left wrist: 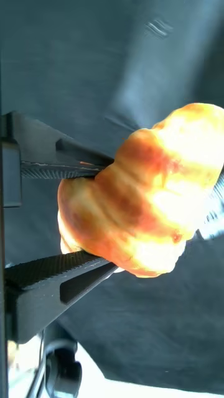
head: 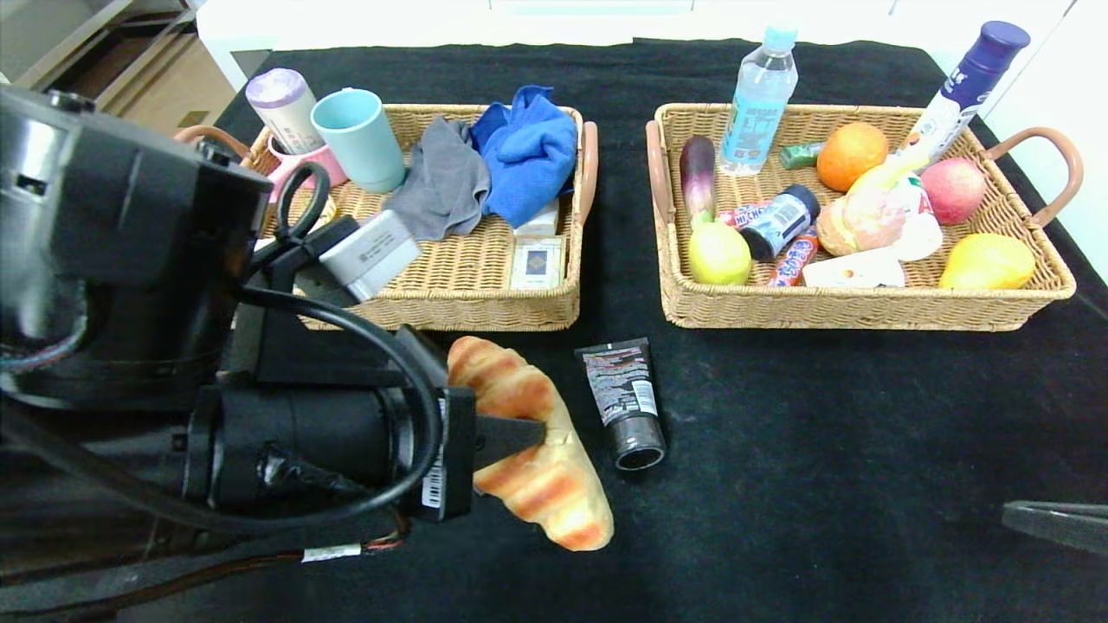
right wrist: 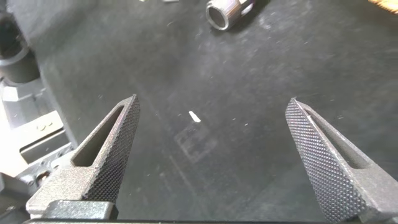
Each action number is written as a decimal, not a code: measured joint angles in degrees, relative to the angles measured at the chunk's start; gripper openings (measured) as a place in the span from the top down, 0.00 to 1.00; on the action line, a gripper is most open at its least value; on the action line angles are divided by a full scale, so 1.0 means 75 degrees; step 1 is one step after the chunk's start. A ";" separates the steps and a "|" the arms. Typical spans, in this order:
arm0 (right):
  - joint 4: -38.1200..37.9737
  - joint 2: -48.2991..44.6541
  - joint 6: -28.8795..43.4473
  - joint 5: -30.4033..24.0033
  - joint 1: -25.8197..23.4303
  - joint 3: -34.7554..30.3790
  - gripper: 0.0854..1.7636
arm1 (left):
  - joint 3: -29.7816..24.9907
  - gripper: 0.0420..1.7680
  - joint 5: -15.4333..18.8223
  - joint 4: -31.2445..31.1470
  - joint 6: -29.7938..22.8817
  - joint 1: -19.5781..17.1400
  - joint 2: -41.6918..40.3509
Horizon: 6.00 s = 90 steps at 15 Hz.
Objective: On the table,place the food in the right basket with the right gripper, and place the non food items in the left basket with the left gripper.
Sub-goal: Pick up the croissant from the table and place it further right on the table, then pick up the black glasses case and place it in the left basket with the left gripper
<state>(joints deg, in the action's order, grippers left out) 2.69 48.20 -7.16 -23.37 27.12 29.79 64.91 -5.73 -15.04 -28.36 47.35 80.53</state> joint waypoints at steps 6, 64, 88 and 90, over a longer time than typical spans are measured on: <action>-0.0532 -0.0286 0.0011 -0.0015 -0.0354 0.0405 0.03 | 0.0730 0.58 -0.0881 0.0397 0.0371 0.1073 0.1016; -0.1928 -0.1432 -0.0034 0.0151 -0.0710 0.1385 0.03 | 0.1676 0.06 -0.1460 0.2802 0.2781 0.1937 0.3852; -0.1907 -0.1378 -0.0101 0.0154 -0.0762 0.1224 0.03 | 0.2557 0.03 -0.3259 -0.0892 -0.0611 0.0250 0.2170; -0.1895 -0.1370 -0.0114 0.0161 -0.0762 0.1198 0.03 | 0.2814 0.03 -0.3121 -0.1499 -0.1107 -0.0015 0.2150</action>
<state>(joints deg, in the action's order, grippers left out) -11.52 37.92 -8.01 -22.16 21.41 38.78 86.02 -29.14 -26.28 -36.66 47.24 96.66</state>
